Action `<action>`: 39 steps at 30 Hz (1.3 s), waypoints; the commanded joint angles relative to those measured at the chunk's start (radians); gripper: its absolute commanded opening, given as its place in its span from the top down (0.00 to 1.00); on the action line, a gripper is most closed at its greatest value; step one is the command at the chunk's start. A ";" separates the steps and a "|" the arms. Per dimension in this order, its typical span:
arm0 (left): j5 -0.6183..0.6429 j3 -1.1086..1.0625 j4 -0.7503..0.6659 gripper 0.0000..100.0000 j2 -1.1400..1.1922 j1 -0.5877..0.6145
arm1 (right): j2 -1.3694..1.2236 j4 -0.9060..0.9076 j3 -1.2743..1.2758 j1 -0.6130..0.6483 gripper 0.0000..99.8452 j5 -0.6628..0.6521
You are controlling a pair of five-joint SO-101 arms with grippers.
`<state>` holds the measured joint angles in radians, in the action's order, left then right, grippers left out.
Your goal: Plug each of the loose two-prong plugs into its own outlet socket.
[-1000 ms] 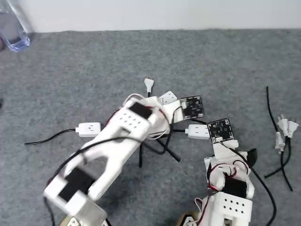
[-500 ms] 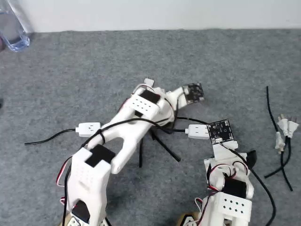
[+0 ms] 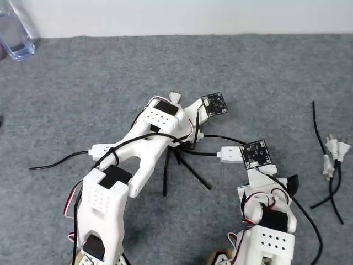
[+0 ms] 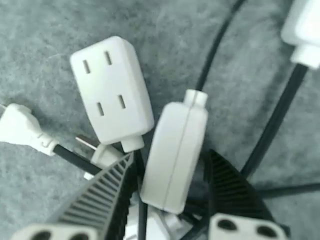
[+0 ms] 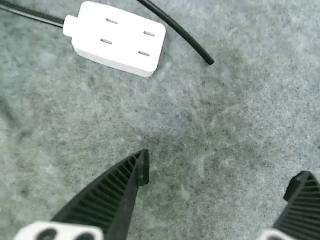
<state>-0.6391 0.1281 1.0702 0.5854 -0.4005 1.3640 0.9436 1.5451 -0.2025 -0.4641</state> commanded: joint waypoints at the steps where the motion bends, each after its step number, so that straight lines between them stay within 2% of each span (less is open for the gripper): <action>1: -0.026 0.036 0.063 0.84 -0.009 -0.015 | 0.010 -0.012 -0.006 0.007 0.58 0.003; 4: -0.026 0.039 0.060 0.98 -0.009 -0.017 | 0.010 -0.016 -0.005 0.007 0.58 0.003; 5: -0.026 0.039 0.058 1.00 -0.011 -0.017 | 0.010 -0.019 0.000 0.008 0.58 0.003; 13: -0.012 0.065 0.077 0.99 -0.037 -0.028 | 0.010 -0.021 0.002 0.012 0.58 0.003; 17: 0.054 0.136 0.186 0.99 -0.124 -0.077 | 0.010 -0.039 0.009 0.012 0.58 0.003; 23: 0.055 0.153 0.410 0.99 -0.276 -0.195 | 0.010 -0.041 0.012 0.013 0.58 0.003; 27: 0.055 0.154 0.526 0.99 -0.382 -0.215 | 0.010 -0.041 0.012 0.013 0.58 0.003; 32: 0.052 0.154 0.651 0.99 -0.522 -0.149 | 0.010 -0.041 0.014 0.012 0.58 0.003; 36: 0.052 0.137 0.686 0.99 -0.624 -0.015 | 0.010 -0.041 0.015 0.013 0.58 0.003; 39: 0.041 0.041 0.686 0.99 -0.730 0.087 | 0.010 -0.041 0.017 0.013 0.58 0.003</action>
<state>-0.5915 0.2140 1.7254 -0.0176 -0.3989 1.3656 0.9252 1.5574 -0.1933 -0.4641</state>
